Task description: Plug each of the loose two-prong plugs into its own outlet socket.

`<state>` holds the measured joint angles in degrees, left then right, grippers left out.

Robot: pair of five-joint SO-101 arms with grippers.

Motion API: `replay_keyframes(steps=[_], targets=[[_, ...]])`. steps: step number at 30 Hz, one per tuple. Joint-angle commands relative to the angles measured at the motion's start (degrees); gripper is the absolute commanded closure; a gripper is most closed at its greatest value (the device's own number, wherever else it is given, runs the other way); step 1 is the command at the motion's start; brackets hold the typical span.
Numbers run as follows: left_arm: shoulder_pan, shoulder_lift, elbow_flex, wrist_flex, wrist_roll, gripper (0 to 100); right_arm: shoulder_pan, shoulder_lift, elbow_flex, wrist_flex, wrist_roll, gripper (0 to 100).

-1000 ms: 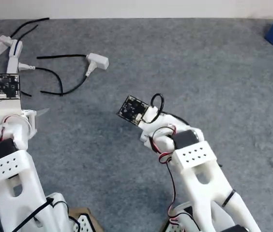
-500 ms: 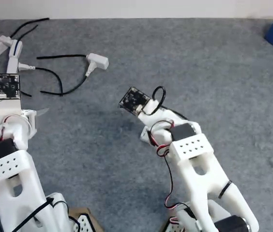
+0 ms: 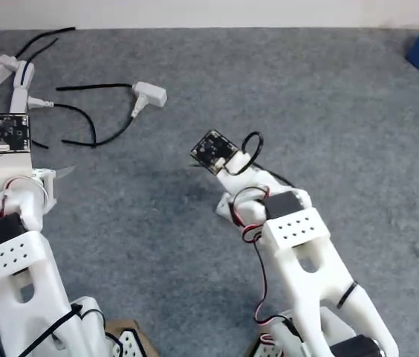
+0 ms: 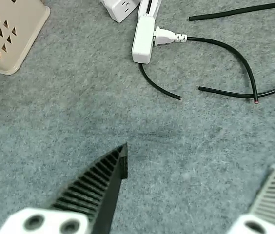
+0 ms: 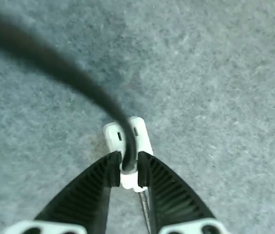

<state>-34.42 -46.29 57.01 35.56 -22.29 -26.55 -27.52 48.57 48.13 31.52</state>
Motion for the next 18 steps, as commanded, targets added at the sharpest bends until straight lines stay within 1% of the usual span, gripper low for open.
replay_keyframes(steps=[1, 5, 11, 15, 18], targets=[[-0.7, -0.2, -0.2, -0.9, -0.4, 59, -3.2, -0.4, -0.4, -0.5, -3.7, 99.2], [-0.7, -0.2, -0.2, -0.9, -0.4, 59, -3.8, -0.4, -0.5, -1.0, -6.1, 99.2], [-0.7, -0.2, 1.4, -1.2, -0.4, 59, -2.8, -0.4, -0.5, -2.7, -11.3, 99.2], [-1.5, -0.2, 1.2, -1.2, -0.4, 59, 0.9, -0.4, -0.2, -2.8, -12.0, 99.2], [-2.2, -0.2, 1.5, -3.7, -0.4, 59, 4.4, -0.4, 0.1, -2.6, -12.1, 99.2]])
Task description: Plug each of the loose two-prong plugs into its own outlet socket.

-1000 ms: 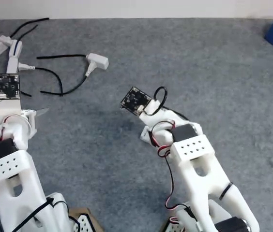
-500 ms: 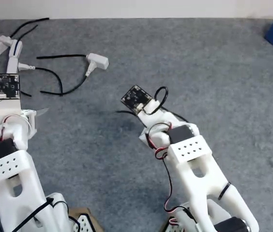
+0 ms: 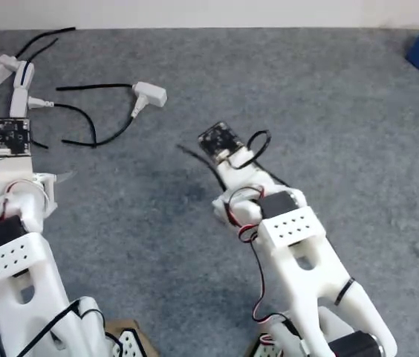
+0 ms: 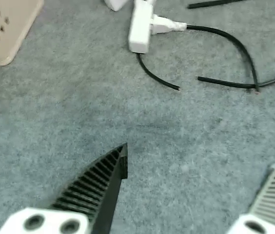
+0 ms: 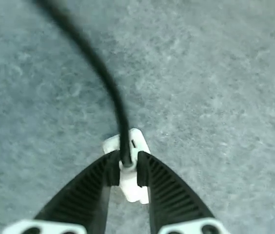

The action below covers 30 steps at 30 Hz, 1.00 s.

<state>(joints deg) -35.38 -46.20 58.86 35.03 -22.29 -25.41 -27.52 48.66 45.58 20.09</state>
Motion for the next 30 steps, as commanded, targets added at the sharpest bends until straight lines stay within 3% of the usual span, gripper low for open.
replay_keyframes(steps=[1, 7, 12, 15, 19, 30], targets=[[-1.2, -0.3, -0.2, -3.4, -0.4, 59, 4.3, -0.4, 0.0, 0.0, -0.8, 99.2], [-1.2, -0.3, -0.2, -3.2, -0.4, 59, 6.6, -0.4, 0.1, 1.0, -1.3, 99.2], [-1.2, -0.3, -0.2, -3.2, -0.4, 59, 9.4, -0.4, 0.4, 0.7, -7.0, 99.2], [-1.2, -0.3, -0.2, -3.2, -0.4, 59, 10.5, -0.7, 4.6, -5.1, -11.6, 99.2], [-1.2, -0.3, -0.2, -3.4, -0.3, 59, 10.5, -6.2, 13.8, -11.2, -12.2, 99.2], [-0.8, -0.3, -0.3, -3.2, -0.2, 59, 9.8, -24.1, 23.9, 0.6, -11.9, 99.2]])
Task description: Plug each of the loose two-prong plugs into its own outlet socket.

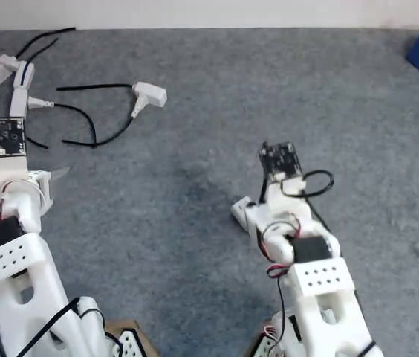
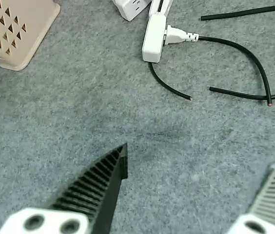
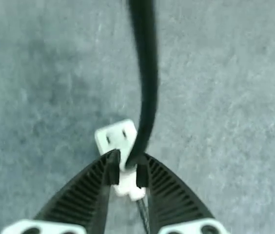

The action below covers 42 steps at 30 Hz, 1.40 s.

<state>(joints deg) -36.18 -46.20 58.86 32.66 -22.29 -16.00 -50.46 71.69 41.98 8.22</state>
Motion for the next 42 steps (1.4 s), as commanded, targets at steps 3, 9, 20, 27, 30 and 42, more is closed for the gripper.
replay_keyframes(steps=[3, 9, 20, 27, 30, 42], targets=[[-0.1, -0.3, -0.3, -0.8, -0.2, 59, 0.3, -1.4, 0.9, 6.5, 0.0, 99.2], [-0.3, -0.3, -0.3, -0.8, -0.2, 59, -0.7, -1.3, 0.7, 6.5, 1.0, 99.2], [0.0, -0.3, -0.1, -0.7, -0.2, 59, -2.7, 10.2, -4.7, -0.2, 4.0, 99.2], [-0.4, -0.3, -0.2, -0.7, -0.4, 59, -2.8, 33.9, -16.2, -2.1, 4.0, 99.2], [-0.5, -0.3, -0.2, -1.1, -0.4, 59, -2.8, 33.8, -17.2, 0.8, 4.0, 99.2], [-0.2, -0.3, -0.3, -0.7, -0.4, 59, -2.9, 28.2, -7.2, 1.4, 5.2, 99.2]])
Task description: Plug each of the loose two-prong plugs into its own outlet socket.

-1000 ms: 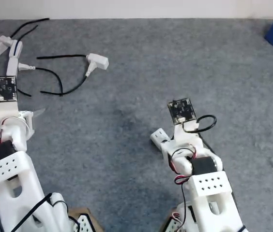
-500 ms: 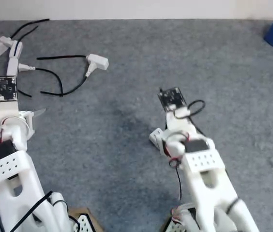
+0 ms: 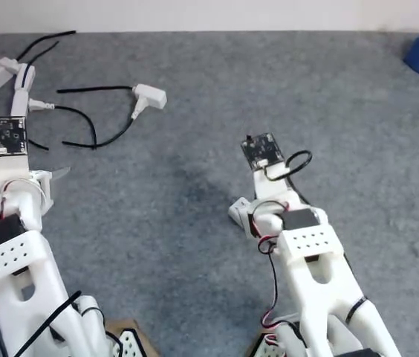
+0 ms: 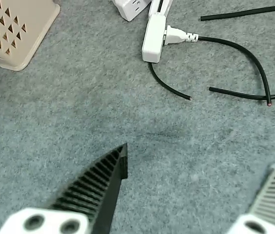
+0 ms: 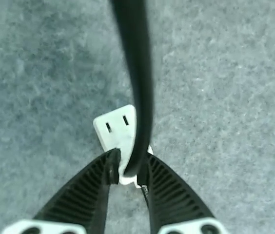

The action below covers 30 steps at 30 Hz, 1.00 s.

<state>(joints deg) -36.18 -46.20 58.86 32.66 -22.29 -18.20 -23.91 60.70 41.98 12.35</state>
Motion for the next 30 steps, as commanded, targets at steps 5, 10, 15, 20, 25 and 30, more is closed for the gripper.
replay_keyframes(steps=[5, 10, 15, 20, 25, 30], targets=[[-0.1, -0.4, -0.6, 0.0, -0.4, 59, 0.2, 7.3, 1.2, 4.0, 0.6, 99.2], [-0.1, -0.4, -2.3, 3.3, -0.4, 59, 1.1, 14.4, -5.0, 7.6, 0.6, 99.2], [-0.1, -0.4, -3.0, 4.1, -0.4, 59, 1.1, 20.0, -10.2, 10.6, -0.5, 99.2], [-0.1, -0.4, -2.9, 4.1, -0.4, 59, 1.3, 19.6, -11.0, 10.6, -0.6, 99.2], [-0.1, -0.4, -2.9, 4.1, -0.4, 59, 1.5, 13.8, -11.5, 11.6, -1.5, 98.5], [-0.1, -0.4, -2.8, 4.1, -0.4, 59, 1.4, 2.8, -16.0, 19.9, -4.7, 74.5]])
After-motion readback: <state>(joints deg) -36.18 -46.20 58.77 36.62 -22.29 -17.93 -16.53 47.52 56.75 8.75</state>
